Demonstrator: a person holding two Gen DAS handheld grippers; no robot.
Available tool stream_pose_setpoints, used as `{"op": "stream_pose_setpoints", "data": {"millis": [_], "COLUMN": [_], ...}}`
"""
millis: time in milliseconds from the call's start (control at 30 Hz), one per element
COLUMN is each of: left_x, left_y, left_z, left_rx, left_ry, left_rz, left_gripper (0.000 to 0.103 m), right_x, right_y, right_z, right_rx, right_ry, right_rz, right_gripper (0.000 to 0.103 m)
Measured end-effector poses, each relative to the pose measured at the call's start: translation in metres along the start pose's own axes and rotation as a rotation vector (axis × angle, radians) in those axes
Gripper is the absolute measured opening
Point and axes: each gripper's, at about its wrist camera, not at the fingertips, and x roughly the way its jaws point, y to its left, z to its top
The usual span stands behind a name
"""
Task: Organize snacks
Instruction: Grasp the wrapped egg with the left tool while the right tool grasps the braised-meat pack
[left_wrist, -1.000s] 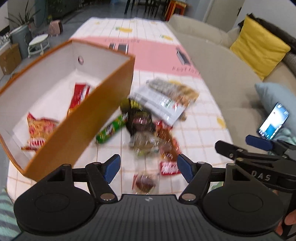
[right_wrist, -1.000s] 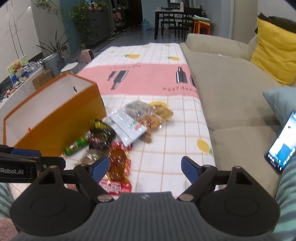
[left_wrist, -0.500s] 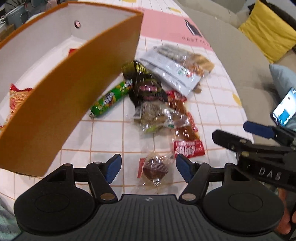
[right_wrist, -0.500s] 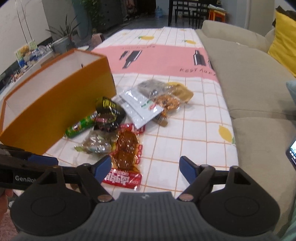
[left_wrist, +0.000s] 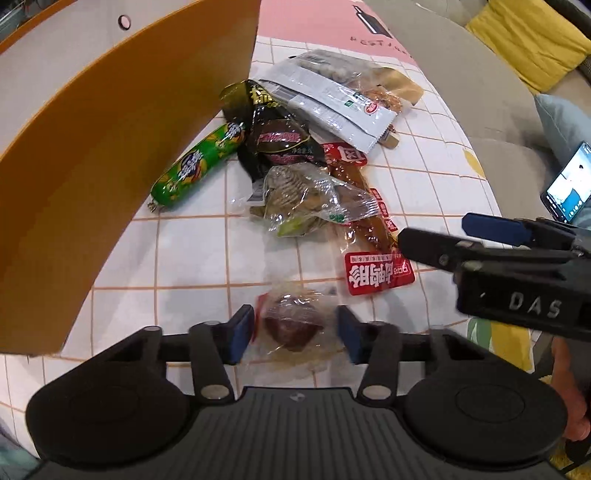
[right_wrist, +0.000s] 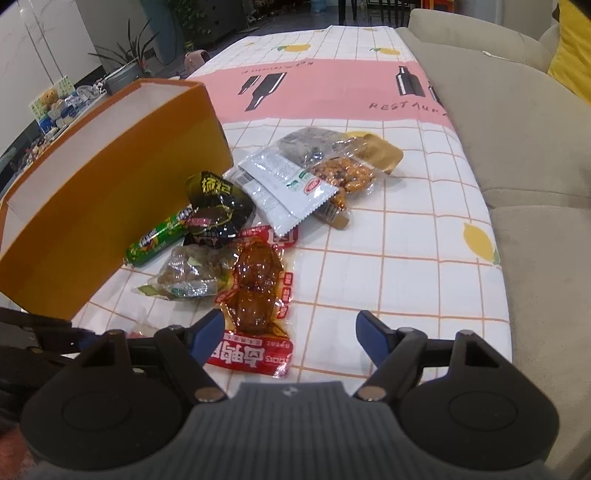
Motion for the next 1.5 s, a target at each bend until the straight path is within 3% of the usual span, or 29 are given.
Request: {"op": "stream_pose_setpoints", "data": {"millis": [100, 233, 400, 633, 900, 1000, 1100, 1200, 1333, 1500], "left_x": [-0.002, -0.015, -0.024, -0.026, -0.023, -0.022, -0.021, -0.021, -0.023, -0.029], "left_y": [0.005, 0.009, 0.018, 0.022, 0.023, 0.023, 0.023, 0.021, 0.021, 0.017], "left_z": [0.001, 0.002, 0.006, 0.008, 0.007, 0.007, 0.007, 0.006, 0.005, 0.004], "left_rx": [-0.032, -0.032, -0.072, -0.084, -0.081, -0.080, -0.077, -0.070, -0.066, -0.054], "left_ry": [-0.008, -0.080, -0.131, -0.145, -0.136, -0.133, -0.131, -0.129, -0.131, -0.143], "left_rz": [-0.005, 0.074, 0.119, 0.135, 0.142, 0.146, 0.146, 0.148, 0.146, 0.142], "left_gripper": [0.048, 0.046, 0.045, 0.045, 0.045, 0.045, 0.045, 0.045, 0.045, 0.045], "right_x": [0.002, 0.004, 0.015, 0.036, 0.056, 0.055, 0.051, 0.047, 0.042, 0.034], "right_y": [0.003, 0.009, 0.018, 0.035, 0.047, 0.048, 0.047, 0.046, 0.042, 0.035], "right_z": [-0.001, 0.000, 0.004, 0.005, 0.007, 0.006, 0.006, 0.006, 0.006, 0.001], "right_rx": [-0.016, -0.048, -0.060, -0.106, -0.155, -0.170, -0.172, -0.166, -0.153, -0.142], "right_ry": [0.006, -0.003, 0.016, 0.052, 0.074, 0.069, 0.062, 0.069, 0.077, 0.105], "right_rz": [0.009, 0.010, 0.010, -0.026, -0.085, -0.096, -0.098, -0.102, -0.125, -0.133], "right_gripper": [0.076, 0.076, 0.079, 0.088, 0.089, 0.082, 0.064, 0.060, 0.042, 0.036]}}
